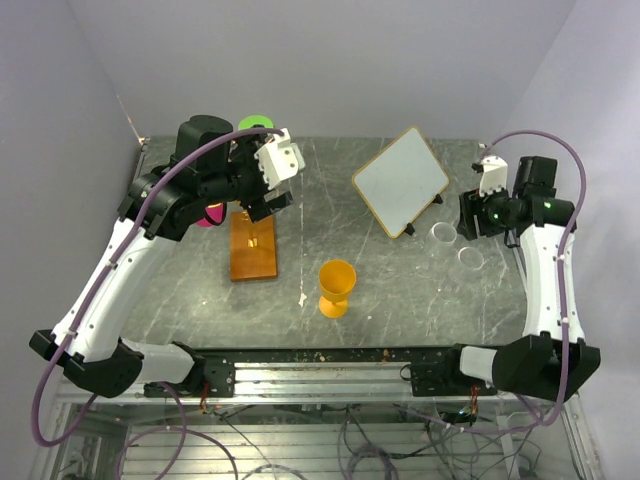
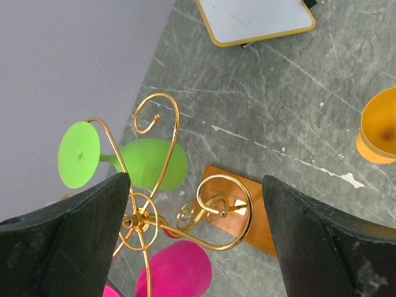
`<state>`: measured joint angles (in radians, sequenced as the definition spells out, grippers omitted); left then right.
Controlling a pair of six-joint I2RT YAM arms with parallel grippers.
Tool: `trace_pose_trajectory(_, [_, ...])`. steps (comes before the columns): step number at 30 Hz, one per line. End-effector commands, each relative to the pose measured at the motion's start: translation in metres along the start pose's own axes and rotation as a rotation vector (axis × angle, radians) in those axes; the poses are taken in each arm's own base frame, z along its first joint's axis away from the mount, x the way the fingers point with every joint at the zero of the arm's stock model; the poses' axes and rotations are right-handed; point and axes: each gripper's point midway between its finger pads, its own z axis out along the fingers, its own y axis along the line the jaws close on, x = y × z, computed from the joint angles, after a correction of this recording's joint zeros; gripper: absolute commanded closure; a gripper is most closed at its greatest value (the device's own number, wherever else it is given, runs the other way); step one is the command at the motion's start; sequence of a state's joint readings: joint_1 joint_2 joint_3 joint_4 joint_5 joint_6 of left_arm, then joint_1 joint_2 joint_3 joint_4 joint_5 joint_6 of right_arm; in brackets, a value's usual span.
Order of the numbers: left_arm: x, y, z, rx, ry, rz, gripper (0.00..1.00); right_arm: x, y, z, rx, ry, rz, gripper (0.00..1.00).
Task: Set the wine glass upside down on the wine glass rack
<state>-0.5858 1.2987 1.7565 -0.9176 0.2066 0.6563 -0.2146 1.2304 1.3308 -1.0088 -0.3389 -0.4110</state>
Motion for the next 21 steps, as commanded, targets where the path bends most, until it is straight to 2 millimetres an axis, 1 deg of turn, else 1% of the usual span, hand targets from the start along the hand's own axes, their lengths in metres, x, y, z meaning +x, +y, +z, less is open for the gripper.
trace_pose_trajectory(1, [-0.008, 0.004, -0.006, -0.014, -0.04, 0.005, 0.01, 0.001, 0.003, 0.008, -0.007, 0.048, 0.004, 0.43])
trace_pose_trajectory(4, [-0.007, 0.004, -0.005, -0.014, -0.036, 0.004, 0.01, 0.001, 0.005, 0.017, -0.014, 0.076, -0.007, 0.48])
trace_pose_trajectory(11, [-0.007, 0.004, -0.005, -0.016, -0.036, 0.006, 0.01, 0.005, 0.011, 0.033, -0.018, 0.131, -0.048, 0.52])
trace_pose_trajectory(16, [-0.005, 0.004, -0.004, -0.016, -0.029, 0.007, 0.01, 0.005, 0.012, 0.039, -0.015, 0.15, -0.063, 0.56])
trace_pose_trajectory(21, [-0.007, 0.003, -0.006, -0.014, -0.038, 0.005, 0.01, 0.005, 0.016, 0.045, -0.025, 0.164, -0.077, 0.6])
